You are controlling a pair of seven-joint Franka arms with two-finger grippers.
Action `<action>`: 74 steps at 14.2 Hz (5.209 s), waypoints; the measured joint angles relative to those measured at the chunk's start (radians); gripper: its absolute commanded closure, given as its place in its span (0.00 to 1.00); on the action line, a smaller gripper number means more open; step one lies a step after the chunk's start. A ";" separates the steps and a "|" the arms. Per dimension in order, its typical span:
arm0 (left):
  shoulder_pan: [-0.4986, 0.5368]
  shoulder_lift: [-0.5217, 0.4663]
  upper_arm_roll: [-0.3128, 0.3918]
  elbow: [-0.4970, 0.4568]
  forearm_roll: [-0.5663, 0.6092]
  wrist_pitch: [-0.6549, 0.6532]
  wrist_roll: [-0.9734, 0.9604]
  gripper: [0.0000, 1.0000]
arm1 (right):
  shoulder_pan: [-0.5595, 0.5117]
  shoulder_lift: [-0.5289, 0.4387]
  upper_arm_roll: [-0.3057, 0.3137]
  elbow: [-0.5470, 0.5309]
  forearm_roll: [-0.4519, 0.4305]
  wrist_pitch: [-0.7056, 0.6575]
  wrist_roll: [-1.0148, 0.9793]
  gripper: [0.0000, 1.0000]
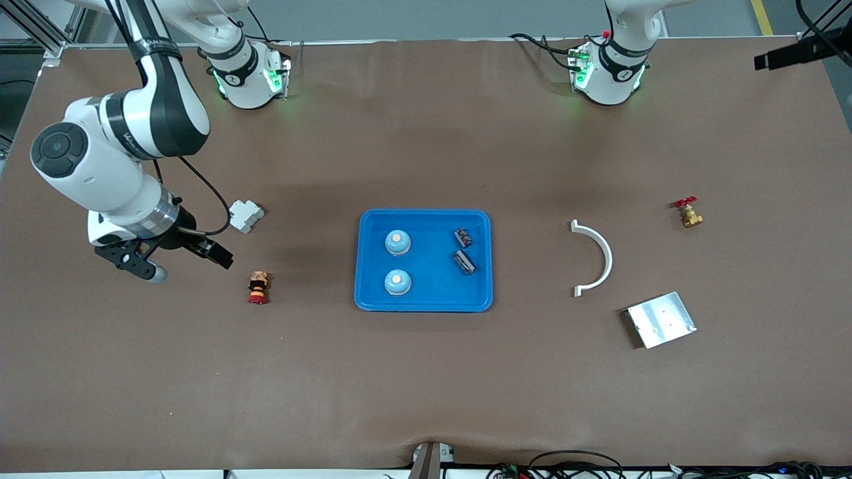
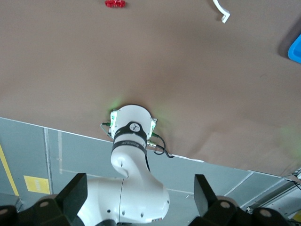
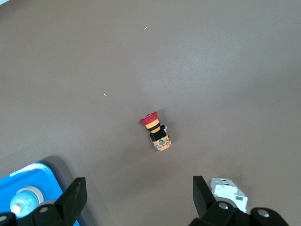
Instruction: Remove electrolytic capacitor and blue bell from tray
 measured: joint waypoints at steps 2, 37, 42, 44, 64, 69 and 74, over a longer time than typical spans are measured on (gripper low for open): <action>-0.002 0.086 -0.002 0.082 -0.002 0.038 0.002 0.00 | 0.030 0.026 0.000 0.006 -0.001 0.033 0.051 0.00; -0.489 0.494 -0.031 0.147 -0.106 0.812 -0.519 0.00 | 0.496 0.684 -0.006 0.548 -0.257 0.147 0.897 0.00; -0.620 0.596 -0.030 0.143 -0.106 0.907 -0.679 0.00 | 0.530 0.687 -0.007 0.547 -0.257 0.143 0.934 0.00; -0.656 0.642 -0.029 0.142 -0.106 0.940 -0.708 0.00 | 0.532 0.693 -0.007 0.547 -0.257 0.141 0.934 0.00; -0.791 0.888 -0.022 0.142 -0.016 1.316 -0.930 0.00 | 0.529 0.710 -0.006 0.600 -0.258 0.090 0.921 1.00; -0.800 0.909 -0.022 0.141 -0.016 1.315 -0.999 0.00 | 0.417 0.652 0.051 0.701 -0.247 -0.123 0.727 1.00; -0.811 0.923 -0.022 0.117 -0.016 1.314 -1.012 0.00 | 0.284 0.510 0.059 0.696 -0.234 -0.275 0.433 1.00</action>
